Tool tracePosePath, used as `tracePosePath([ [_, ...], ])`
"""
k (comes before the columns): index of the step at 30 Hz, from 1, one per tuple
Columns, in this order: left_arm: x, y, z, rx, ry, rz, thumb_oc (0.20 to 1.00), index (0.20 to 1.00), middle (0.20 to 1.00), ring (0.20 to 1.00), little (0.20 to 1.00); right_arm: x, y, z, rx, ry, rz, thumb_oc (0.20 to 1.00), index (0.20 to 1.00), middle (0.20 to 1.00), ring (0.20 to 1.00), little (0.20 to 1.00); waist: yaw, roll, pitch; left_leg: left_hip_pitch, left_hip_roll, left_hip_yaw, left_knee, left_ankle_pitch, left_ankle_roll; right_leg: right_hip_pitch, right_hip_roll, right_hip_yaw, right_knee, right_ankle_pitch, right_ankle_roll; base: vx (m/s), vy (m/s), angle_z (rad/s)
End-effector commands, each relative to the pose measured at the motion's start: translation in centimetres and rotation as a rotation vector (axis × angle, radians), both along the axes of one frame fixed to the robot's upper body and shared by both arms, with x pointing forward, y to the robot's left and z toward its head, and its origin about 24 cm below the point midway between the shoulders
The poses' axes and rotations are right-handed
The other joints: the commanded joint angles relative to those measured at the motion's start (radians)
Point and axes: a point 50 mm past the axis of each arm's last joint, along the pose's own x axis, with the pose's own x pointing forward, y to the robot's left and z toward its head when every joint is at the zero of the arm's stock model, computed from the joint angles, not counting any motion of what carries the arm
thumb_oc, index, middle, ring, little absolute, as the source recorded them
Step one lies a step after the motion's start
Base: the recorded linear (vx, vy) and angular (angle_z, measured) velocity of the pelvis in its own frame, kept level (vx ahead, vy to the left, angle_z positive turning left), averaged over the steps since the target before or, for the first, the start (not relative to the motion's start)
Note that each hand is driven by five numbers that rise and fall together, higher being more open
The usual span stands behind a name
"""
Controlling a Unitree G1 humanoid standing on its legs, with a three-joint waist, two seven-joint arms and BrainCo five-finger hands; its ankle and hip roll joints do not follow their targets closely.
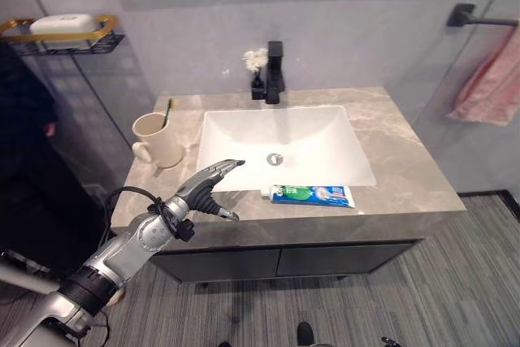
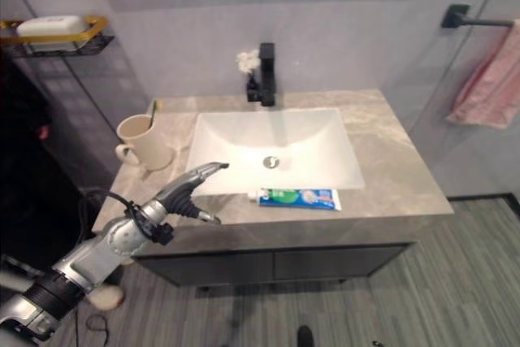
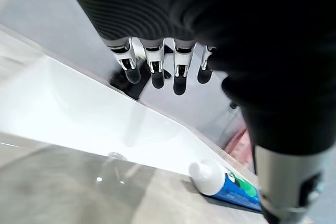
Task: Put brush and paste in cup on sink, flatten towel.
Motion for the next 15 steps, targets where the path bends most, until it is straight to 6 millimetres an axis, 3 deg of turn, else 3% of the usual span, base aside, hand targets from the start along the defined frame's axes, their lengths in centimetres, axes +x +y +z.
tracePosePath([
  [1,2.4,0.2,3.7,0.029,-0.163,0.020,1.000,1.000,1.000,1.000,1.000,-1.7,-1.2,0.2,-0.034,0.052,-0.032,1.000,1.000,1.000,1.000,1.000,-0.011,-0.014,0.023,0.033,0.150,0.086,0.012,0.022,-0.112,-0.004,-0.072,0.081,-0.001,0.024,0.097,0.00,0.001,-0.31],
  [8,3.6,0.6,2.2,0.059,-0.127,0.090,1.000,1.000,1.000,1.000,1.000,-4.9,-1.9,0.2,-0.056,0.141,-0.135,1.000,1.000,1.000,1.000,1.000,-0.053,0.002,0.025,0.054,0.158,0.148,0.012,0.018,-0.108,-0.054,-0.053,0.155,-0.001,0.038,0.105,0.00,-0.015,-0.40],
  [15,3.9,0.6,1.9,0.035,-0.130,0.122,1.000,1.000,1.000,1.000,1.000,-4.7,-2.0,0.3,-0.061,0.128,-0.148,1.000,1.000,1.000,1.000,1.000,-0.068,0.012,0.028,0.059,0.156,0.173,0.012,0.016,-0.107,-0.074,-0.046,0.184,-0.001,0.042,0.107,0.00,0.000,-0.21],
])
